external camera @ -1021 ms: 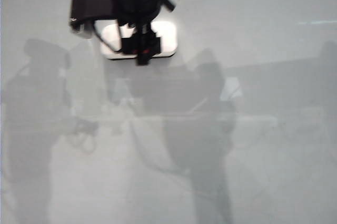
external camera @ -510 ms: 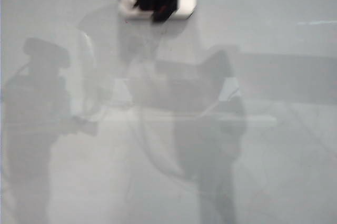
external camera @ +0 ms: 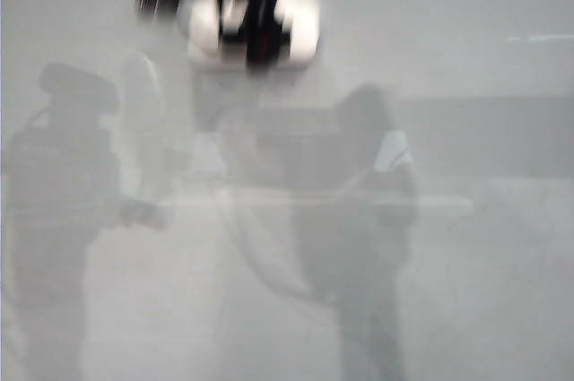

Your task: Grab the whiteboard eraser that is attached to the surface of the whiteboard and use it to clean the writing on the whiteboard.

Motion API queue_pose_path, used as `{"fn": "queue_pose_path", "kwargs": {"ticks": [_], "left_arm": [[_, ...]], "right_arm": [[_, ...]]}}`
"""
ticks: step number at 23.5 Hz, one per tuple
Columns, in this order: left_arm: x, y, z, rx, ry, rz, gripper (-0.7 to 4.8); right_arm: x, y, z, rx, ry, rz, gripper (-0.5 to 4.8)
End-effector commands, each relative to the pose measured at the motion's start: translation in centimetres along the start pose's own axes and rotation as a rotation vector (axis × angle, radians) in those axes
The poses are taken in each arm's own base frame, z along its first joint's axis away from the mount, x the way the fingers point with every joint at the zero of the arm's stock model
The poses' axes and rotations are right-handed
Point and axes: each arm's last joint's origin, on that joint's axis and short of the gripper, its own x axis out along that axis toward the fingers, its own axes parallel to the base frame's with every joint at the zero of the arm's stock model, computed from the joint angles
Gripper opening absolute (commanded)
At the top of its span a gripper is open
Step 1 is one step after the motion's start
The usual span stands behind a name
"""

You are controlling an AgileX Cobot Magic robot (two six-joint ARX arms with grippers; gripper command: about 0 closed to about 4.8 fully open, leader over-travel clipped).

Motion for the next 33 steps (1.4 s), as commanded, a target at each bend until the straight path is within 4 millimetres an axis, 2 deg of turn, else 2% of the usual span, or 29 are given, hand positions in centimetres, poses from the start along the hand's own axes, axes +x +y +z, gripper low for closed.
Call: {"fn": "queue_pose_path", "kwargs": {"ticks": [1, 4, 6, 11, 13, 14, 15, 16, 20, 22, 24, 29, 33], "left_arm": [[-0.1, 0.0, 0.3, 0.012, -0.017, 0.002, -0.05], [-0.1, 0.0, 0.3, 0.012, -0.017, 0.002, -0.05], [-0.1, 0.0, 0.3, 0.012, -0.017, 0.002, -0.06], [-0.1, 0.0, 0.3, 0.011, -0.016, 0.016, -0.06], [-0.1, 0.0, 0.3, 0.011, -0.016, 0.016, -0.05], [-0.1, 0.0, 0.3, 0.011, -0.016, 0.016, -0.05], [-0.1, 0.0, 0.3, 0.011, -0.016, 0.016, -0.05], [-0.1, 0.0, 0.3, 0.012, -0.016, 0.017, -0.06], [-0.1, 0.0, 0.4, 0.014, -0.022, 0.02, -0.05], [-0.1, 0.1, 0.6, 0.022, -0.04, 0.022, -0.06], [-0.1, 0.1, 0.6, 0.022, -0.047, 0.022, -0.05], [-0.1, 0.1, 0.6, 0.023, -0.047, 0.022, -0.06], [-0.1, 0.1, 0.6, 0.024, -0.049, 0.022, -0.06]], "right_arm": [[-1.2, -3.3, -1.3, 0.08, 0.0, -0.077, 1.71], [-1.4, -3.5, -1.4, 0.07, -0.025, -0.07, 1.71], [-1.1, -2.4, -0.4, 0.047, -0.069, -0.045, 1.7], [1.1, 3.5, 2.5, -0.068, -0.066, 0.043, 1.7], [1.7, 5.0, 2.9, -0.121, -0.048, 0.06, 1.7], [1.8, 5.0, 2.9, -0.138, -0.042, 0.057, 1.7], [1.5, 4.3, 3.2, -0.137, -0.033, 0.039, 1.7], [1.5, 2.7, 3.5, -0.117, -0.019, 0.006, 1.7], [0.4, -5.5, 4.3, 0.067, -0.039, -0.126, 1.7], [0.1, -6.9, 4.2, 0.083, -0.05, -0.114, 1.71], [0.6, -5.6, 3.8, 0.068, -0.028, -0.036, 1.7], [2.9, 0.9, 5.0, 0.01, 0.041, 0.163, 1.7], [3.1, 4.2, 5.9, -0.014, 0.058, 0.25, 1.7]]}}
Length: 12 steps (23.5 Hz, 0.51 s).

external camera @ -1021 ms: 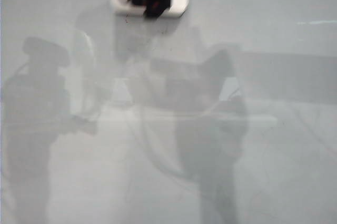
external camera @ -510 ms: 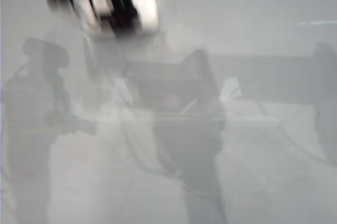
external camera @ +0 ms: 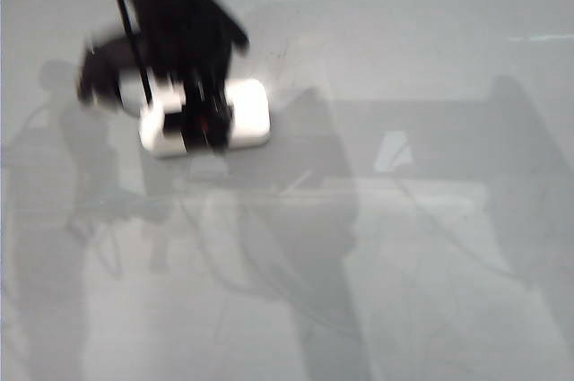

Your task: Grab the whiteboard eraser that is attached to the surface of the whiteboard and use it to clean the writing on the whiteboard.

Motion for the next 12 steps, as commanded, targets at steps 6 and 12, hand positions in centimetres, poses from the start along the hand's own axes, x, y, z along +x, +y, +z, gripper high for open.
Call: {"fn": "queue_pose_path", "kwargs": {"ticks": [6, 12], "left_arm": [[-0.1, 0.0, 0.4, 0.015, -0.024, 0.012, -0.06], [-0.1, 0.2, 0.4, 0.014, -0.019, 0.067, -0.06]], "right_arm": [[-5.6, -1.8, -0.8, 0.154, -0.046, -0.013, 1.68], [-11.5, -5.2, -7.9, 0.357, -0.049, 0.003, 1.56]]}}
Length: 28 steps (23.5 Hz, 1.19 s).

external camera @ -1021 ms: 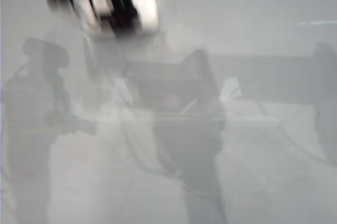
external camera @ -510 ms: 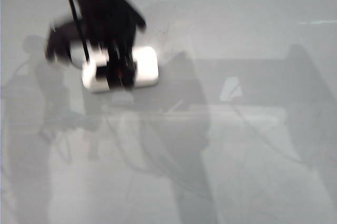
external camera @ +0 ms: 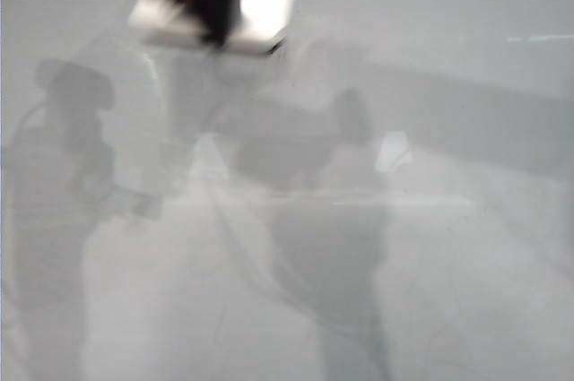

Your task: Grab the whiteboard eraser that is attached to the surface of the whiteboard and use it to clean the writing on the whiteboard.

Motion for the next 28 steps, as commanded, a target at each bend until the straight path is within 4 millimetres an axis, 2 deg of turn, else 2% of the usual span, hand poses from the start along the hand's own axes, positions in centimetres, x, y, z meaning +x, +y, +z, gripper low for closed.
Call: {"fn": "queue_pose_path", "kwargs": {"ticks": [1, 5, 7, 9, 10, 11, 12, 15, 19, 21, 22, 28], "left_arm": [[-0.1, 0.1, 0.3, 0.012, -0.02, 0.022, -0.06], [0.0, 0.1, 0.3, 0.011, -0.019, 0.022, -0.05], [-0.1, 0.1, 0.3, 0.009, -0.016, 0.022, -0.05], [-0.1, 0.1, 0.3, 0.006, -0.016, 0.022, -0.06], [-0.1, 0.1, 0.3, 0.006, -0.016, 0.021, -0.05], [-0.1, 0.1, 0.3, 0.006, -0.016, 0.021, -0.06], [-0.1, 0.1, 0.3, 0.006, -0.015, 0.021, -0.06], [0.0, 0.0, 0.3, -0.001, -0.015, 0.018, -0.05], [-0.1, 0.0, 0.3, -0.001, -0.016, 0.017, -0.06], [0.0, 0.0, 0.3, -0.001, -0.016, 0.016, -0.05], [0.0, 0.0, 0.3, -0.001, -0.016, 0.017, -0.05], [0.0, 0.0, 0.3, -0.002, -0.013, 0.016, -0.05]], "right_arm": [[-2.7, -2.4, -4.1, 0.135, 0.011, -0.009, 1.56], [-6.4, -5.6, -10.7, 0.494, -0.082, -0.026, 1.56], [-7.8, -6.5, -15.3, 0.723, -0.116, -0.086, 1.56], [-8.2, -6.5, -18.4, 0.858, -0.165, -0.118, 1.56], [-8.4, -6.1, -20.8, 0.973, -0.218, -0.157, 1.56], [-8.5, -5.8, -21.9, 1.015, -0.235, -0.186, 1.56], [-8.6, -5.0, -23.9, 1.092, -0.267, -0.254, 1.56], [-8.3, -3.7, -26.3, 1.185, -0.33, -0.327, 1.56], [-6.5, -1.8, -28.6, 1.26, -0.368, -0.425, 1.54], [-5.3, -1.0, -29.2, 1.265, -0.376, -0.437, 1.47], [-3.9, -0.5, -29.8, 1.26, -0.375, -0.433, 1.46], [-0.4, -0.3, -31.0, 1.265, -0.375, -0.457, 1.47]]}}
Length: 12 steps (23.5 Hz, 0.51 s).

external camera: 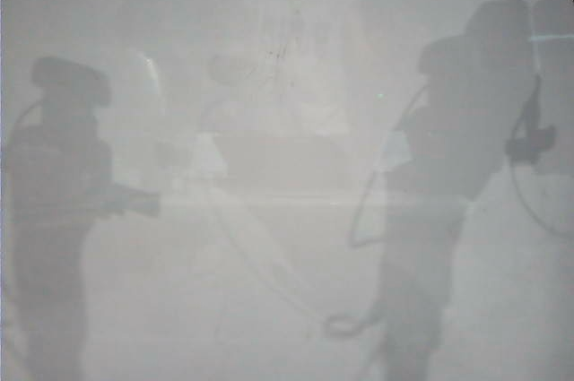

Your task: Grab the whiteboard eraser that is attached to the surface of the whiteboard and use it to clean the writing on the whiteboard.

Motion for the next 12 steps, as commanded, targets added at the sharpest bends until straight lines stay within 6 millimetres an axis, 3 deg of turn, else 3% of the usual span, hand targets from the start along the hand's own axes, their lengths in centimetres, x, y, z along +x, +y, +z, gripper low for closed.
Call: {"fn": "queue_pose_path", "kwargs": {"ticks": [1, 8, 12], "left_arm": [[-0.1, 0.0, 0.3, 0.003, -0.017, 0.0, -0.05], [-0.1, 0.0, 0.3, 0.004, -0.018, 0.001, -0.05], [-0.1, 0.0, 0.3, 0.005, -0.017, 0.001, -0.05]], "right_arm": [[1.6, -0.4, 0.4, 0.043, -0.088, -0.012, 1.47], [6.5, -1.0, -1.0, 0.073, -0.162, -0.031, 1.47], [7.7, -0.7, -1.3, 0.074, -0.175, -0.035, 1.46]]}}
